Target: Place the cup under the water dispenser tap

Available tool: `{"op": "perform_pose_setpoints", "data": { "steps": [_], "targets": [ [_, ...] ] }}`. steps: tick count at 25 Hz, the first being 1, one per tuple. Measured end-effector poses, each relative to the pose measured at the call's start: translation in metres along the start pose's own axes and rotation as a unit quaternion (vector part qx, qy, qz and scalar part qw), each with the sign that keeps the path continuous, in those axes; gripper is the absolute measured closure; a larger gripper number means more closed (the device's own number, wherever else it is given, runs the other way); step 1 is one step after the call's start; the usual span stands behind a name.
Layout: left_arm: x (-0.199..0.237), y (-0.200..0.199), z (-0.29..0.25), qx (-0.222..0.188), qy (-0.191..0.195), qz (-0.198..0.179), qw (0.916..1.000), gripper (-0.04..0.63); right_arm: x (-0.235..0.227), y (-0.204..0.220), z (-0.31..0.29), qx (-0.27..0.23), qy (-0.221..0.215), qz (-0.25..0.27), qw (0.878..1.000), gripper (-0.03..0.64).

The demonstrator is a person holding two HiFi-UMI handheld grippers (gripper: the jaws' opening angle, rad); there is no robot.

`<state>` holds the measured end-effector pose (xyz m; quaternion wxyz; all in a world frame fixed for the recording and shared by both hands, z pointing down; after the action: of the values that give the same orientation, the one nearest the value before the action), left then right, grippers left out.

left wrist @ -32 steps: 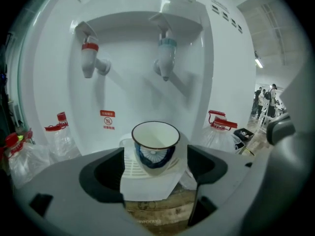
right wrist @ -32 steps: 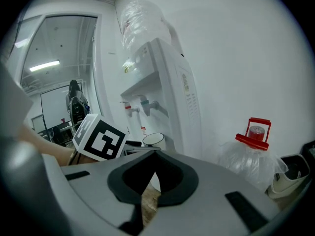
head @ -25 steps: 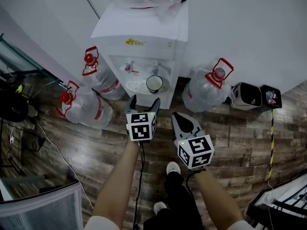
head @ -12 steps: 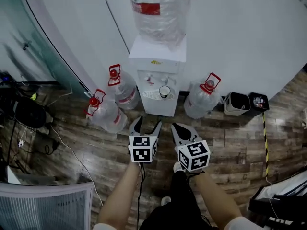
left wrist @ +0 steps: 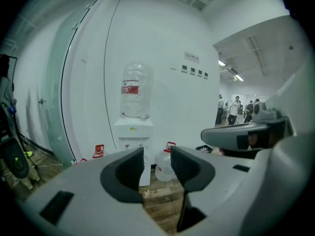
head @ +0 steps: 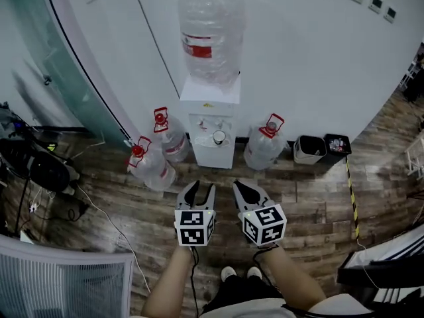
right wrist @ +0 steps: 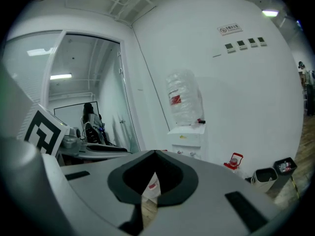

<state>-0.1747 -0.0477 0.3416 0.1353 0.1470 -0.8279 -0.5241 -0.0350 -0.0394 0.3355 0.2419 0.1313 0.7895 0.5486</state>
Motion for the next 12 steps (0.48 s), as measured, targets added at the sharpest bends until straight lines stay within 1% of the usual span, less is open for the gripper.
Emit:
{"op": "perform_pose_setpoints", "data": {
  "steps": [3, 6, 12],
  "targets": [
    [-0.026, -0.01, 0.038, -0.011, -0.005, 0.003, 0.9999, 0.4, 0.01, -0.01, 0.04, -0.005, -0.003, 0.0, 1.0, 0.597],
    [-0.055, -0.013, 0.072, -0.025, -0.013, 0.001, 0.9996, 0.439, 0.017, -0.014, 0.077, -0.01, -0.011, 0.006, 1.0, 0.597],
    [-0.107, -0.006, 0.134, -0.029, -0.022, -0.007, 0.9993, 0.484, 0.027, -0.021, 0.149, -0.02, -0.029, 0.019, 0.999, 0.597]
  ]
}}
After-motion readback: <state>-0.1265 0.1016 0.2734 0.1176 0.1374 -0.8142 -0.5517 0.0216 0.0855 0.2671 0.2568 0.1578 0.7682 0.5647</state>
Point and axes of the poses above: the fingertips, and each gripper's own axes: z backward along the fingers, x to its left, y out of its underside, the point moved 6 cm from there along z, backward along the fingers, and after that the axes turned 1 degree about -z, right-handed, at the moved point
